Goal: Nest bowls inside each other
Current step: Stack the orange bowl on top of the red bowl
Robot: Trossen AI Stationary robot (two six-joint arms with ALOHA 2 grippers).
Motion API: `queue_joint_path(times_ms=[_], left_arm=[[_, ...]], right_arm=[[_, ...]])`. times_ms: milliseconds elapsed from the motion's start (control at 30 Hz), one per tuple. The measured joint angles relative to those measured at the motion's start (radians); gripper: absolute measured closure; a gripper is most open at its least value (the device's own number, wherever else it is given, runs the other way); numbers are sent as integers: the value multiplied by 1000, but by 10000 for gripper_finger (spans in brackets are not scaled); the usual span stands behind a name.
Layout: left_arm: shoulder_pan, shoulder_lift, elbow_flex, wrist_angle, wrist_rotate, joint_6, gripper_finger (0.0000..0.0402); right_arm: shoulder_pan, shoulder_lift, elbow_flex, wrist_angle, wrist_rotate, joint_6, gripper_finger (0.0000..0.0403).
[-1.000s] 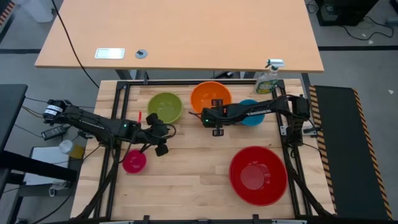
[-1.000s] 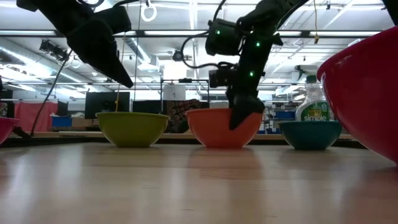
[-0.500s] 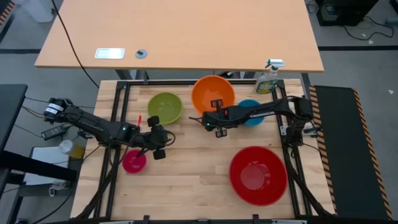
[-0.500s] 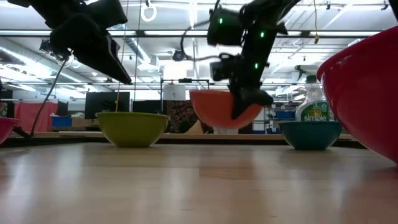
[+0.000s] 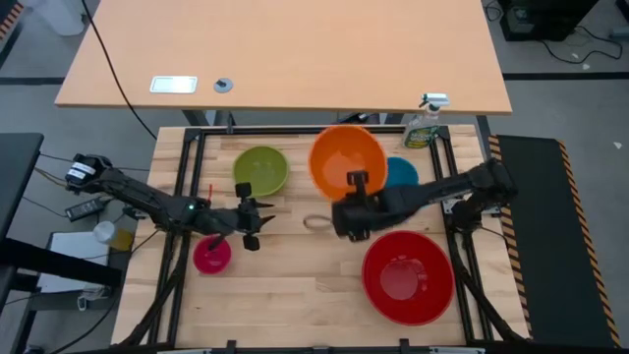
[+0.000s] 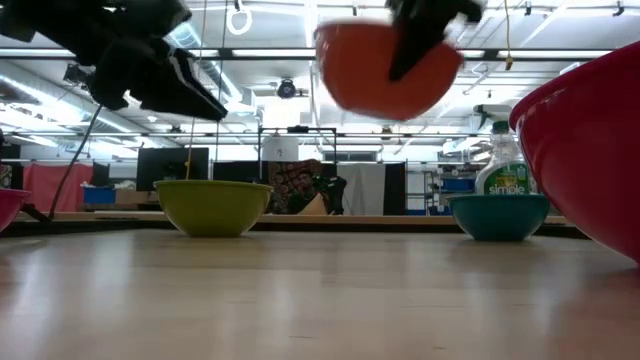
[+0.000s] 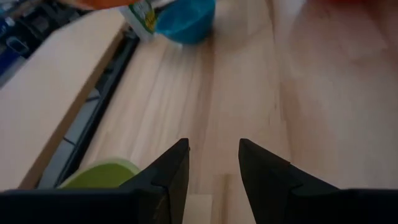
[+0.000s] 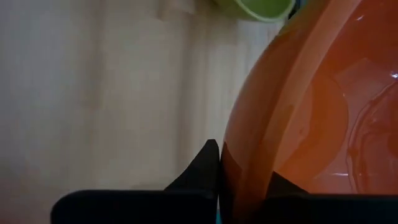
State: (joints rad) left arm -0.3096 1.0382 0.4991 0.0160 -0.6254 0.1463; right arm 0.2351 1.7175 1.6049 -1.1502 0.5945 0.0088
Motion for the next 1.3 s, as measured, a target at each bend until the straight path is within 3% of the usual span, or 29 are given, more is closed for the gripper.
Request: queue_joint_path(times_ms=[200, 467, 600, 767, 1300], left_arm=[[-13, -140, -9, 17, 1, 0, 260], [-38, -261, -9, 35, 1, -4, 260], [-38, -274, -9, 41, 1, -15, 260], [-25, -273, -9, 44, 1, -23, 260], [43, -273, -9, 27, 2, -61, 260]], right_arm=[[180, 1, 88, -157, 11, 246, 379], [388, 2, 93, -330, 7, 626, 379], [465, 2, 93, -341, -129, 736, 378], [507, 3, 93, -323, -393, 918, 374], [563, 98, 43, -241, -498, 1137, 361]])
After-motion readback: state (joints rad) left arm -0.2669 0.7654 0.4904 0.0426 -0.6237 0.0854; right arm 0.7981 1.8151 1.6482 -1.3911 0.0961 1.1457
